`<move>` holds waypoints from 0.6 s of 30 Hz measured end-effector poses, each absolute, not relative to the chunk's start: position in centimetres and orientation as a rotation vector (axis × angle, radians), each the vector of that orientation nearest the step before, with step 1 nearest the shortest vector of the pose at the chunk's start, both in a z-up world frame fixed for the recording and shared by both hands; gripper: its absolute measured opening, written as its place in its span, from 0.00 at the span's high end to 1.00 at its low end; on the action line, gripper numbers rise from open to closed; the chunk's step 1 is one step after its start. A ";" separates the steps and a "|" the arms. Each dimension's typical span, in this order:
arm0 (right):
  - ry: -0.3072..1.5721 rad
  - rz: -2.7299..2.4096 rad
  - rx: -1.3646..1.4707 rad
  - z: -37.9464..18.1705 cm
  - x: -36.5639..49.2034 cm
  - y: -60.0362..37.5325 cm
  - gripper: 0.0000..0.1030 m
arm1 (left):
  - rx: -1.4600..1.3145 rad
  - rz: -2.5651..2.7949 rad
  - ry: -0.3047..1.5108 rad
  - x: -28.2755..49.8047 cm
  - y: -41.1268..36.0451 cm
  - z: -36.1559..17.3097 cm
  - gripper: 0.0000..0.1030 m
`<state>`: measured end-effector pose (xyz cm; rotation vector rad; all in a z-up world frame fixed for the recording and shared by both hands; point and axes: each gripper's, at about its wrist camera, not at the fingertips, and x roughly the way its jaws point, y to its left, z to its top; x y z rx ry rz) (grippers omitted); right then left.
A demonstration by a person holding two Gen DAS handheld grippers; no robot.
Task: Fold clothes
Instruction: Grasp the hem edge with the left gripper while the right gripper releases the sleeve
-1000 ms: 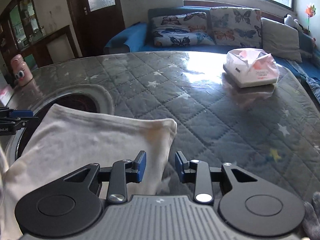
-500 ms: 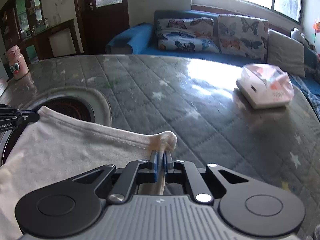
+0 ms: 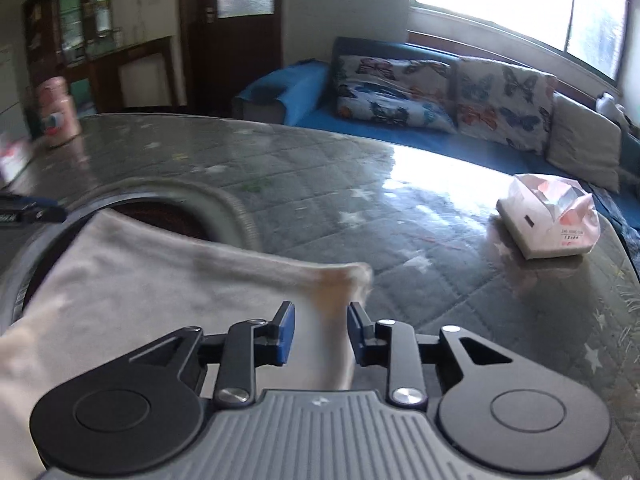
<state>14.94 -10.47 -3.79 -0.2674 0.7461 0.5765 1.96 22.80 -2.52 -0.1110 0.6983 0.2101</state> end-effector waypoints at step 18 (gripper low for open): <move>0.762 0.930 -0.336 -3.6 -2.4 -10.1 0.34 | -0.083 0.501 0.712 -13.5 27.0 -3.8 0.31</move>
